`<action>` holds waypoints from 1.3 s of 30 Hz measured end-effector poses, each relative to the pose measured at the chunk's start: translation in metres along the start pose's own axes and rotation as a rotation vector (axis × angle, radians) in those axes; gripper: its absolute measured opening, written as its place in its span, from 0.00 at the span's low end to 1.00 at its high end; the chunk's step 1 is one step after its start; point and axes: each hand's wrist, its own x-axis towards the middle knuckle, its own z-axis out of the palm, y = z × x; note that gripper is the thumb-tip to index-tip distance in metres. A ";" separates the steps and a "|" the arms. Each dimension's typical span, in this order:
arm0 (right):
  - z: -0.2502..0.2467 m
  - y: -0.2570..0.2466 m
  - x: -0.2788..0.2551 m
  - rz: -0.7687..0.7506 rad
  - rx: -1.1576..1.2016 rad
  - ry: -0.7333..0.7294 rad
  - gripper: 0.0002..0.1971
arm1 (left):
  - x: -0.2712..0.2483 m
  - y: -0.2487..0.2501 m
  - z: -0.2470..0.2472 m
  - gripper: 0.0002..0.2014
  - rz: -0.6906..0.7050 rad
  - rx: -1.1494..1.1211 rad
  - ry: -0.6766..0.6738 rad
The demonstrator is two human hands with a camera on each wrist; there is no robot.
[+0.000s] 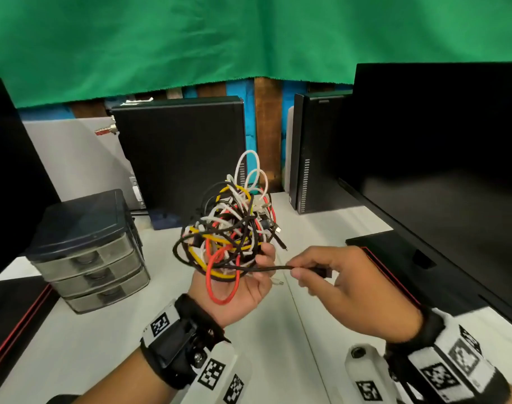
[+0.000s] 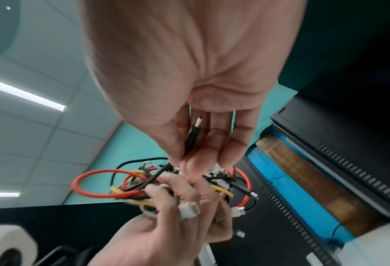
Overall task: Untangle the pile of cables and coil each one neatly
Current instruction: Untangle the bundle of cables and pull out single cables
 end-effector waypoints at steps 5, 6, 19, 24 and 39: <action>0.023 -0.013 -0.004 0.068 0.262 0.047 0.06 | 0.005 -0.004 -0.001 0.17 -0.022 0.027 0.050; 0.026 -0.015 -0.005 0.079 0.309 0.068 0.05 | 0.008 -0.008 0.001 0.16 -0.011 0.047 0.103; 0.001 -0.013 -0.001 -0.330 -0.540 0.333 0.28 | 0.020 -0.010 -0.006 0.20 0.314 0.571 0.495; 0.001 0.009 0.000 -0.263 -0.661 0.174 0.11 | 0.023 -0.007 -0.009 0.17 0.310 0.695 0.536; -0.058 0.019 0.011 0.430 0.231 0.532 0.14 | 0.017 0.011 -0.010 0.21 0.095 0.376 0.368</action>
